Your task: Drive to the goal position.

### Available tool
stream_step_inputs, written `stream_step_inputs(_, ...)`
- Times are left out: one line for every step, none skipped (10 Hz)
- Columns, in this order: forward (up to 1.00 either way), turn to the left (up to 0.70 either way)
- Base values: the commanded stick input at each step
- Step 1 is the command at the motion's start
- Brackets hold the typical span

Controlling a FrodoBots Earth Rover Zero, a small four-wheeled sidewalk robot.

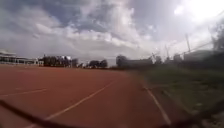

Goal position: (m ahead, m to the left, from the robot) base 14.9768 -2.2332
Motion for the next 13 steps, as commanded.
stream_step_inputs(0.7,0.0)
stream_step_inputs(0.7,0.0)
stream_step_inputs(0.7,0.0)
stream_step_inputs(0.7,0.0)
stream_step_inputs(0.7,0.0)
stream_step_inputs(0.7,0.0)
stream_step_inputs(0.7,0.0)
stream_step_inputs(0.7,0.0)
stream_step_inputs(0.7,0.0)
stream_step_inputs(0.7,0.0)
stream_step_inputs(0.7,0.0)
stream_step_inputs(0.7,0.0)
stream_step_inputs(0.7,0.0)
